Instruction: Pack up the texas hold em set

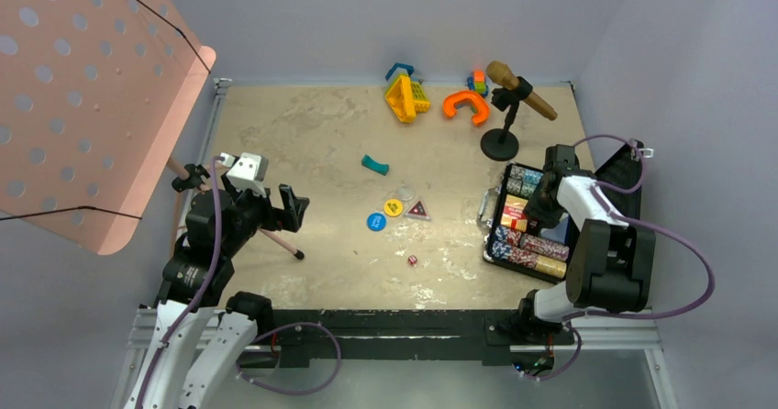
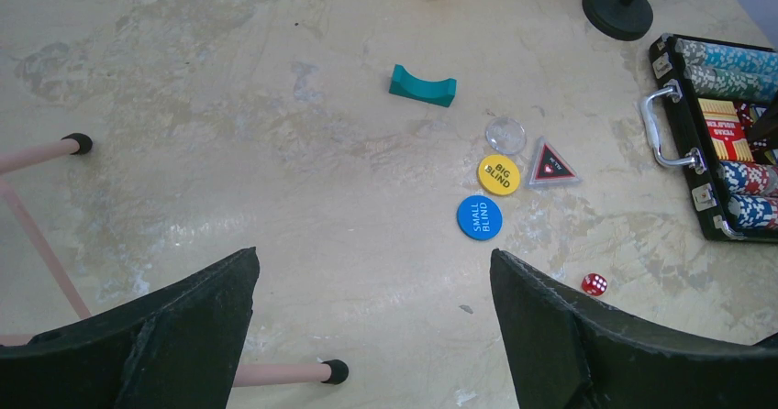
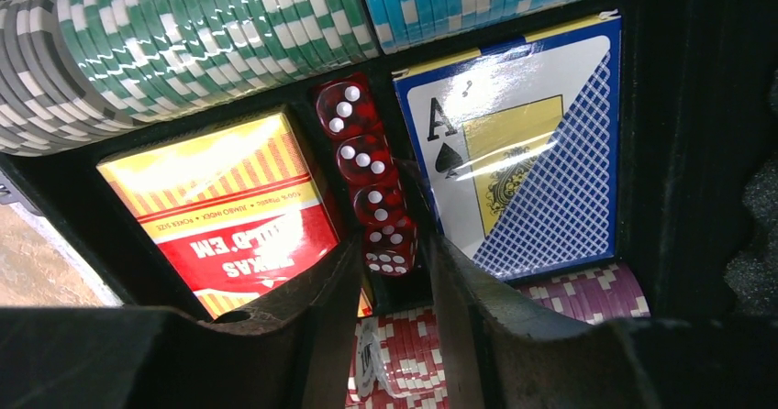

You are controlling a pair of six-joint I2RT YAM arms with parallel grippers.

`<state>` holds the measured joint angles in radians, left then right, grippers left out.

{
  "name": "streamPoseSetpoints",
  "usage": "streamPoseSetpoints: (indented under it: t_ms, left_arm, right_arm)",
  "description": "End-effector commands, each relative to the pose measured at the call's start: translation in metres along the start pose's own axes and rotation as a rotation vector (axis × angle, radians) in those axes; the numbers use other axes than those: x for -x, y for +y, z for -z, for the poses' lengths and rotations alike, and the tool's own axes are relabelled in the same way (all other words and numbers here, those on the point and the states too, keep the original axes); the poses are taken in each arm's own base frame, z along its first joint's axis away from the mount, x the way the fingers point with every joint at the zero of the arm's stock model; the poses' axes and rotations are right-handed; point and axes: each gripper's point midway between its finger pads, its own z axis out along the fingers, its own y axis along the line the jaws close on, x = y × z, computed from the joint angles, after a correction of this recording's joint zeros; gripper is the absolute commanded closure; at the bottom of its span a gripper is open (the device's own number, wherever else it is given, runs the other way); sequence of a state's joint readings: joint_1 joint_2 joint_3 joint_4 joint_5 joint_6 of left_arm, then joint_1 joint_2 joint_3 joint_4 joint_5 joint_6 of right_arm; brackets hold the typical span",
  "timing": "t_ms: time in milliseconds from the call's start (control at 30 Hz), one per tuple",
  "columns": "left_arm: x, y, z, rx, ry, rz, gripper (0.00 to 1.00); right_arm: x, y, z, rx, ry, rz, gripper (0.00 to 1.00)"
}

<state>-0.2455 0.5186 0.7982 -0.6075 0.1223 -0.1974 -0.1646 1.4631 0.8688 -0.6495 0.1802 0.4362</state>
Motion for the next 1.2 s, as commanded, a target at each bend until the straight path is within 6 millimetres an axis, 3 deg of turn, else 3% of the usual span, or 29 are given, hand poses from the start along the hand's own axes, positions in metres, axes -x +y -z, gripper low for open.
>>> streamPoseSetpoints:
  t_ms: [0,600,833,1067,1167]
  left_arm:
    - [0.008,-0.002,-0.003,-0.010,-0.035,-0.015,0.00]
    - [0.008,-0.002,-0.003,-0.012,-0.035,-0.015,0.00]
    - [0.008,-0.002,-0.002,-0.013,-0.035,-0.015,0.00]
    - [0.008,-0.002,-0.002,-0.012,-0.035,-0.015,0.00]
    - [0.008,-0.002,-0.001,-0.011,-0.039,-0.015,0.00]
  right_arm:
    - [0.003,-0.001,0.000,0.008,-0.026,-0.014,0.57]
    - [0.015,0.000,0.031,0.066,-0.134,-0.025,0.59]
    - [0.006,0.002,0.017,0.055,-0.074,-0.028,0.85]
    - [-0.004,-0.003,-0.005,0.003,-0.030,-0.037,0.96]
    - [-0.004,-0.005,-0.008,-0.016,-0.020,-0.039,0.97]
